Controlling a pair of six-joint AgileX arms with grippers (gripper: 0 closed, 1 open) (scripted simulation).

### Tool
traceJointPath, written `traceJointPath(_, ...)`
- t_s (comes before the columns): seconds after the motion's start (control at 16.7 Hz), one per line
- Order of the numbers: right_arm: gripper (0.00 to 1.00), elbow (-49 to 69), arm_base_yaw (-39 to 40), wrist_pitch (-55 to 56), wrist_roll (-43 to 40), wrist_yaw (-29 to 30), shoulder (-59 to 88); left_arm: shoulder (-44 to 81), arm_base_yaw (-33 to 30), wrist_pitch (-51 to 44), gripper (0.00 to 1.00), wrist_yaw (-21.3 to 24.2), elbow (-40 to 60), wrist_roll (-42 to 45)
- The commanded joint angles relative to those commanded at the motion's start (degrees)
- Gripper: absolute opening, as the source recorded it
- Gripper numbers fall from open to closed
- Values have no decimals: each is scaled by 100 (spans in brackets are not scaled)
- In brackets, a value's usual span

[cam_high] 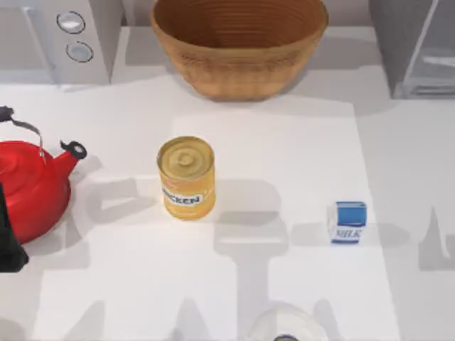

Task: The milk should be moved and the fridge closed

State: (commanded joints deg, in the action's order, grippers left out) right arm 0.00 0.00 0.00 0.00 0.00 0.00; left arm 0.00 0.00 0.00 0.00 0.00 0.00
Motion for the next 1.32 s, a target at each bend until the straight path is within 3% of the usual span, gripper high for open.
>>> traceJointPath(0.18,100,3,71,77,4,71,77,0,0,0,100,0,0,0)
traceJointPath(0.36,100,18,614,583,27,613,601,0,0,0,100,0,0,0)
traceJointPath(1.02,100,109,4444,3402,84,4472,3605,0,0,0,100,0,0,0)
traceJointPath(1.32,100,137,5279,4167,103,5305,4387,0,0,0,100,0,0,0)
